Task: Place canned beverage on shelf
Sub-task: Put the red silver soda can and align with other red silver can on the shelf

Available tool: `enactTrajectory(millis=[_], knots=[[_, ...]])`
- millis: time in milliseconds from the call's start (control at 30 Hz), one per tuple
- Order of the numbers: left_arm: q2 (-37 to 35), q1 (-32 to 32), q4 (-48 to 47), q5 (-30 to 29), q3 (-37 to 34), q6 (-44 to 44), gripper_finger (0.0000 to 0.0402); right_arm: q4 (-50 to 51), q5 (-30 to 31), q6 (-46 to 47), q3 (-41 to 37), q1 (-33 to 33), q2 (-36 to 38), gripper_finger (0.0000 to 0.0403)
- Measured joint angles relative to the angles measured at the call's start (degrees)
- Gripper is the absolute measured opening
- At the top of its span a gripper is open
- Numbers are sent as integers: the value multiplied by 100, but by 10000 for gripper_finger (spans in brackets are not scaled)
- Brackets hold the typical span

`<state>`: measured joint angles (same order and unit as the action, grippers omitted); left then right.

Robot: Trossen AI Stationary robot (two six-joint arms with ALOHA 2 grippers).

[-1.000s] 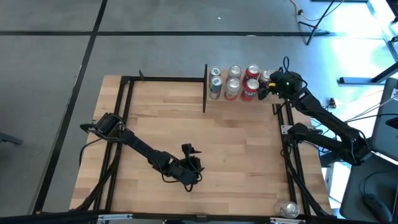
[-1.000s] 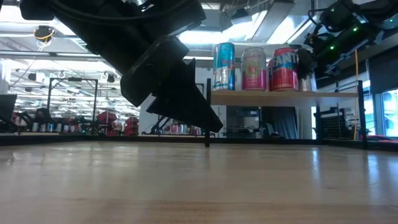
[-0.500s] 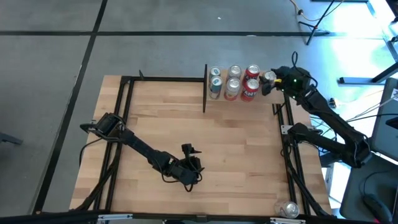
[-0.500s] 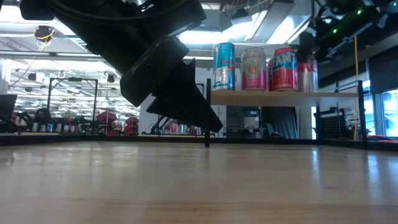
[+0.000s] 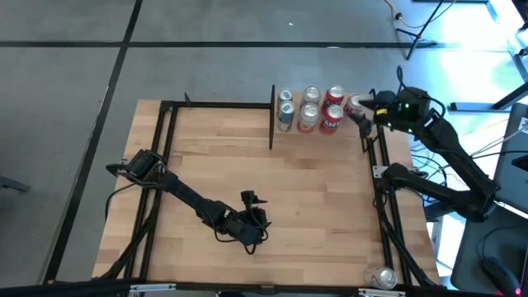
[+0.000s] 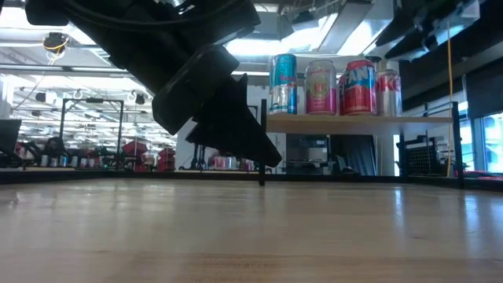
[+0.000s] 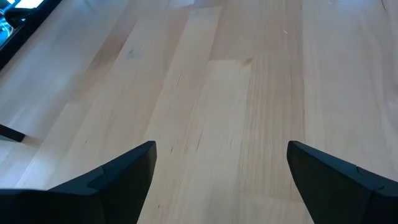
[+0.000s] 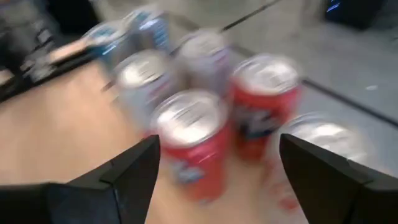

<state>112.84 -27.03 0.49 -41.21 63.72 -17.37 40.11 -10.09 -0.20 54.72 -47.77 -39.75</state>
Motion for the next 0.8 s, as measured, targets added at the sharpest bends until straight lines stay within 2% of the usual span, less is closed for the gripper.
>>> enactTrajectory(millis=[133, 300, 567, 667, 800], knots=[[0, -5, 160, 36, 0, 13, 349, 663, -9, 330, 226, 845, 0, 312], [0, -8, 322, 92, 0, 144, 349, 872, 105, 1071, 238, 2223, 21, 312], [0, -7, 318, 153, 0, 144, 349, 1166, 1855, 2118, 234, 4681, -371, 312], [0, -9, 318, 153, 0, 144, 349, 1149, 2269, 2465, 229, 5478, -679, 312], [0, -12, 313, 153, 0, 144, 349, 1190, 2510, 2918, 310, 6393, -1226, 312]])
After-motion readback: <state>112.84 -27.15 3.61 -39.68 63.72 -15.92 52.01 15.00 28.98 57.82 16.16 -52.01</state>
